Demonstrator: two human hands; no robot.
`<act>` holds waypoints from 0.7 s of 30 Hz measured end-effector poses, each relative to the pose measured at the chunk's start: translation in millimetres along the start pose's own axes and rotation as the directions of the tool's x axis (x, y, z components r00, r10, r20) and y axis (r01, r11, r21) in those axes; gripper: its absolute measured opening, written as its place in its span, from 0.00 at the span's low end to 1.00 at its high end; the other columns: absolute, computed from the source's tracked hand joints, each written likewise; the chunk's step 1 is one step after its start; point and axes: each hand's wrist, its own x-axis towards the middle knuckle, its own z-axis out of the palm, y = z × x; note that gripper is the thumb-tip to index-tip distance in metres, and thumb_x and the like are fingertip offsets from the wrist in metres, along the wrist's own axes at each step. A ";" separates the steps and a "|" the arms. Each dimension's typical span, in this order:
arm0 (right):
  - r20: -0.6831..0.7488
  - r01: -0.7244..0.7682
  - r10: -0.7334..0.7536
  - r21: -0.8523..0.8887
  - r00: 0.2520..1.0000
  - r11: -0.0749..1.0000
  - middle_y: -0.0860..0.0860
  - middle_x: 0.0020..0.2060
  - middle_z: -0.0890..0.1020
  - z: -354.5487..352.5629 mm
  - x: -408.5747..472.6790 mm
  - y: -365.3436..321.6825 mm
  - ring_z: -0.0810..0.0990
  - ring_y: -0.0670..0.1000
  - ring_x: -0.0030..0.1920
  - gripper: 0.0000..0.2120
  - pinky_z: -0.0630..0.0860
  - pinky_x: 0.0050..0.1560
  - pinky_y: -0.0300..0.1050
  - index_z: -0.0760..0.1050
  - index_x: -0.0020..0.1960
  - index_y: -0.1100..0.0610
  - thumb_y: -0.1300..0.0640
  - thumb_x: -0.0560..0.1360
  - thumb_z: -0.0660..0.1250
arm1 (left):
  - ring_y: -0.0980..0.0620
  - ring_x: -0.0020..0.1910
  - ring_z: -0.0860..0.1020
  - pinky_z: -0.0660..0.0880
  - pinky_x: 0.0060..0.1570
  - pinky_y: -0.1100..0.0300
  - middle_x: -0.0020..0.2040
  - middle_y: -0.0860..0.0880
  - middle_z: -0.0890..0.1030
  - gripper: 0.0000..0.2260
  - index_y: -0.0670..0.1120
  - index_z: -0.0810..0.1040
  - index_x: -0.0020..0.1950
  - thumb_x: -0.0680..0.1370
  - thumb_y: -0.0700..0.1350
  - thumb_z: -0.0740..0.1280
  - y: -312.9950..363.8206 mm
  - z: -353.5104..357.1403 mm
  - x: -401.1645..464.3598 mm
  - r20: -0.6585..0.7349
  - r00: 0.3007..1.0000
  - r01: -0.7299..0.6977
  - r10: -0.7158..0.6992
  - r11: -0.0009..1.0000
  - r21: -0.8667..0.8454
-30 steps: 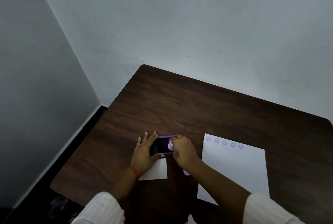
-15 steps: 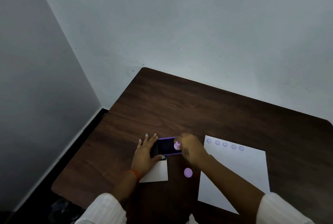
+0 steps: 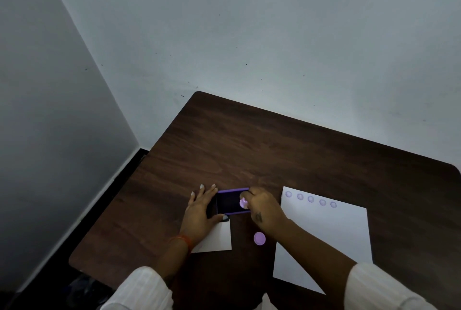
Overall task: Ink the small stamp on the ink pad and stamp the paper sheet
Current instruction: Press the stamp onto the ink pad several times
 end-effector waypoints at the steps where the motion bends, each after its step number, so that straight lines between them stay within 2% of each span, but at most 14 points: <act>1: 0.016 -0.030 0.029 0.049 0.999 0.998 0.61 0.51 0.81 -4.0 3.1 0.2 0.79 0.57 0.51 0.09 0.73 0.52 0.45 0.78 0.51 0.65 0.62 0.77 0.60 | 0.50 0.76 0.49 0.42 0.74 0.52 0.75 0.52 0.60 0.33 0.51 0.61 0.72 0.70 0.50 0.72 0.1 0.2 -0.3 -0.003 1.000 -0.001 0.001 1.000 -0.006; 3: 0.046 -0.123 0.118 0.147 0.992 0.981 0.65 0.42 0.82 -12.4 12.7 0.2 0.78 0.58 0.41 0.10 0.72 0.43 0.46 0.78 0.42 0.69 0.65 0.74 0.61 | 0.50 0.76 0.49 0.42 0.74 0.53 0.75 0.52 0.60 0.34 0.51 0.61 0.72 0.70 0.50 0.72 0.7 0.3 -0.6 -0.009 1.000 -0.003 0.003 1.000 -0.012; 5: 0.014 -0.167 0.166 0.149 0.986 0.975 0.64 0.36 0.78 -15.8 19.4 -0.2 0.74 0.58 0.37 0.10 0.68 0.40 0.45 0.76 0.37 0.69 0.65 0.73 0.61 | 0.51 0.76 0.49 0.41 0.74 0.54 0.75 0.52 0.60 0.34 0.51 0.60 0.72 0.70 0.51 0.72 0.7 0.3 -0.6 -0.010 1.000 -0.007 0.007 1.000 0.002; 6: -0.007 -0.161 0.163 0.098 0.987 0.982 0.63 0.39 0.78 -14.1 20.4 -0.7 0.74 0.58 0.40 0.08 0.69 0.43 0.45 0.76 0.39 0.67 0.65 0.74 0.60 | 0.52 0.75 0.48 0.41 0.73 0.54 0.75 0.52 0.60 0.34 0.51 0.60 0.72 0.70 0.51 0.72 0.6 0.4 -0.7 -0.012 1.000 -0.010 0.010 1.000 0.000; 7: -0.011 -0.143 0.143 0.037 0.990 0.989 0.62 0.44 0.79 -11.1 19.9 -2.2 0.76 0.58 0.45 0.07 0.72 0.47 0.46 0.77 0.45 0.64 0.64 0.75 0.61 | 0.54 0.75 0.47 0.41 0.73 0.55 0.75 0.52 0.60 0.34 0.51 0.60 0.72 0.70 0.51 0.72 0.7 0.6 -0.7 -0.016 1.000 -0.008 0.008 1.000 -0.011; 9: 0.015 -0.096 0.097 -0.077 0.995 0.992 0.60 0.55 0.78 -2.5 17.5 -5.4 0.75 0.57 0.56 0.10 0.73 0.57 0.48 0.74 0.56 0.63 0.62 0.76 0.61 | 0.58 0.71 0.44 0.41 0.72 0.56 0.75 0.52 0.60 0.34 0.51 0.60 0.72 0.70 0.50 0.72 0.5 0.5 -1.1 -0.016 1.000 0.002 -0.002 1.000 -0.029; 11: 0.014 -0.076 0.079 -0.119 0.997 0.990 0.59 0.57 0.78 1.7 18.3 -4.8 0.75 0.56 0.58 0.11 0.73 0.58 0.47 0.73 0.57 0.63 0.62 0.76 0.61 | 0.58 0.71 0.44 0.40 0.72 0.56 0.75 0.52 0.60 0.34 0.51 0.60 0.72 0.70 0.50 0.72 -0.5 1.0 -1.0 -0.017 1.000 0.001 -0.001 1.000 -0.025; 13: 0.012 -0.102 0.104 -0.093 0.995 0.990 0.61 0.54 0.79 -3.2 23.9 -4.8 0.77 0.57 0.54 0.09 0.72 0.51 0.44 0.75 0.54 0.64 0.62 0.77 0.60 | 0.55 0.74 0.46 0.40 0.73 0.56 0.75 0.52 0.60 0.34 0.51 0.60 0.72 0.70 0.51 0.72 -0.8 1.0 -0.6 -0.014 1.000 -0.007 0.007 1.000 -0.013; 15: 0.016 -0.142 0.143 -0.035 0.990 0.989 0.62 0.49 0.81 -10.1 30.4 -4.5 0.77 0.56 0.45 0.10 0.69 0.40 0.40 0.77 0.49 0.66 0.62 0.77 0.59 | 0.52 0.75 0.48 0.40 0.73 0.55 0.75 0.52 0.60 0.34 0.51 0.61 0.72 0.70 0.51 0.72 -1.1 1.0 -0.2 -0.015 1.000 -0.010 0.009 1.000 -0.011; 16: 0.019 -0.157 0.157 -0.017 0.987 0.987 0.63 0.47 0.82 -12.4 31.6 -4.8 0.77 0.55 0.42 0.10 0.69 0.38 0.39 0.78 0.47 0.66 0.62 0.77 0.59 | 0.52 0.76 0.49 0.40 0.73 0.55 0.75 0.52 0.61 0.34 0.51 0.61 0.72 0.70 0.51 0.72 -1.1 0.9 -0.2 -0.017 1.000 -0.012 0.011 1.000 -0.014; 17: 0.018 -0.159 0.159 -0.013 0.987 0.987 0.63 0.47 0.82 -13.0 31.3 -5.3 0.77 0.55 0.42 0.10 0.70 0.40 0.41 0.78 0.47 0.66 0.62 0.76 0.60 | 0.51 0.76 0.49 0.40 0.73 0.55 0.75 0.52 0.61 0.34 0.50 0.61 0.72 0.70 0.50 0.72 -1.2 1.1 -0.3 -0.020 1.000 -0.014 0.013 1.000 -0.017; 19: 0.040 -0.114 0.119 -0.105 0.992 0.988 0.62 0.52 0.80 -7.5 27.6 -5.9 0.78 0.58 0.50 0.09 0.74 0.50 0.46 0.76 0.52 0.65 0.63 0.76 0.61 | 0.51 0.76 0.50 0.41 0.74 0.54 0.75 0.52 0.61 0.34 0.50 0.61 0.72 0.70 0.50 0.72 -1.3 1.3 -0.4 -0.022 1.000 -0.018 0.017 1.000 -0.015; 21: 0.108 -0.030 0.060 -0.262 0.992 0.965 0.61 0.59 0.76 0.2 22.4 -7.0 0.74 0.59 0.59 0.15 0.73 0.58 0.50 0.70 0.60 0.63 0.64 0.73 0.64 | 0.51 0.76 0.50 0.41 0.74 0.54 0.75 0.52 0.61 0.34 0.50 0.62 0.72 0.70 0.50 0.72 -0.5 1.2 -0.6 -0.025 0.999 -0.022 0.021 1.000 -0.016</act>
